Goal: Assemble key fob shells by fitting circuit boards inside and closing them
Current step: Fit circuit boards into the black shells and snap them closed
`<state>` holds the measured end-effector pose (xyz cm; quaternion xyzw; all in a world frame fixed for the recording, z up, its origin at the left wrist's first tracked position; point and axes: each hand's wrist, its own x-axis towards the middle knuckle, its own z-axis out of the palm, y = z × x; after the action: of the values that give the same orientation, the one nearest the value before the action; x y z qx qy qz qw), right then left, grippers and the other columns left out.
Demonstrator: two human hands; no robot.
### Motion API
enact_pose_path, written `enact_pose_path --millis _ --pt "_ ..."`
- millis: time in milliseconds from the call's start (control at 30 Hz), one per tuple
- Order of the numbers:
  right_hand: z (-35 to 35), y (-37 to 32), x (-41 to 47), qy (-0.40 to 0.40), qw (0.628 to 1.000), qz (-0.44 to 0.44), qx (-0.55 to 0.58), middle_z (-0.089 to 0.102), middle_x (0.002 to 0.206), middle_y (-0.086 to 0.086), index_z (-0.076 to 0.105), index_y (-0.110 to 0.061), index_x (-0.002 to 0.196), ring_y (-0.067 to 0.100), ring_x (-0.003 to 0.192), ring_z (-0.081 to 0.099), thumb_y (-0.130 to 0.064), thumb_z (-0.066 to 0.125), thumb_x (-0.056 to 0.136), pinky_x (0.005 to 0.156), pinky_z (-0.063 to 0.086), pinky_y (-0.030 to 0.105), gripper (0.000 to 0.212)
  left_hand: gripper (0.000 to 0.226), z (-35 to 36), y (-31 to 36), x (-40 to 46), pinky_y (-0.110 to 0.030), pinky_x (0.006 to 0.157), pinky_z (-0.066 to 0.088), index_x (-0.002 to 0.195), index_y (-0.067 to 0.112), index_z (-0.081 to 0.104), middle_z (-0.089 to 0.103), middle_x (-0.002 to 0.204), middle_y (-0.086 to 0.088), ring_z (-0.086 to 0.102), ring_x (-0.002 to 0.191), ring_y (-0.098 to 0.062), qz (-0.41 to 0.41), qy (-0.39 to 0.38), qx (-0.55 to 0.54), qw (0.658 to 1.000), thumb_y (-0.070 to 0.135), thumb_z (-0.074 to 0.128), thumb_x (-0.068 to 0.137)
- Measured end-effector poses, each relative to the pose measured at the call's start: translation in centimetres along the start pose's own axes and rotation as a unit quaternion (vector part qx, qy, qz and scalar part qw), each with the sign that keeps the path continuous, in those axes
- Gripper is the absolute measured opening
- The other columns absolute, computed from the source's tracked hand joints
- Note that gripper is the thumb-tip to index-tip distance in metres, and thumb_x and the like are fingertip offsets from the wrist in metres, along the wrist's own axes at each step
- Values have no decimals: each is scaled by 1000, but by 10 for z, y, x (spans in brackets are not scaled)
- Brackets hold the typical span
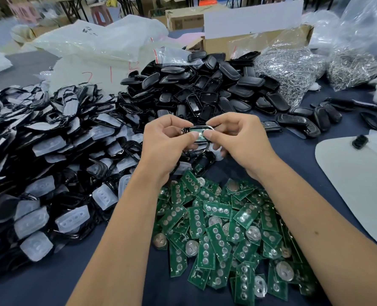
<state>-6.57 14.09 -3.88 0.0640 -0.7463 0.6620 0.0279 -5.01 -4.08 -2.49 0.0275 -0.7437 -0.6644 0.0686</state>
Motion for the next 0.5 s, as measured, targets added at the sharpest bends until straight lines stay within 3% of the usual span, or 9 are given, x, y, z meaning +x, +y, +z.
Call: enact_pose_path --millis 133,267,400,500 --pt "6 -5 1 -12 999 -10 47 71 63 8 76 -3 92 14 51 63 -5 81 89 48 50 21 6 16 -3 7 -1 -28 69 59 96 7 71 77 84 -15 72 66 -22 -12 -1 -51 999 -1 80 85" --pt "21 -17 8 34 996 -15 77 70 60 4 73 -5 88 12 50 64 -7 82 88 46 48 19 9 17 -1 15 0 -22 63 55 93 6 69 74 74 -4 67 61 -15 -61 63 -173 981 -3 80 84" --pt "48 -28 11 28 997 -14 69 71 63 5 70 -8 88 18 54 68 -10 82 89 51 53 25 12 16 -18 21 3 -23 60 50 83 14 70 70 66 4 60 60 -12 -50 112 -148 981 2 79 85" --pt "73 -35 7 -41 998 -39 -21 74 75 9 68 -10 94 21 59 71 -20 81 90 53 55 32 17 17 -52 30 6 -22 55 48 81 17 70 68 64 4 56 55 -10 -22 166 -126 978 2 75 87"
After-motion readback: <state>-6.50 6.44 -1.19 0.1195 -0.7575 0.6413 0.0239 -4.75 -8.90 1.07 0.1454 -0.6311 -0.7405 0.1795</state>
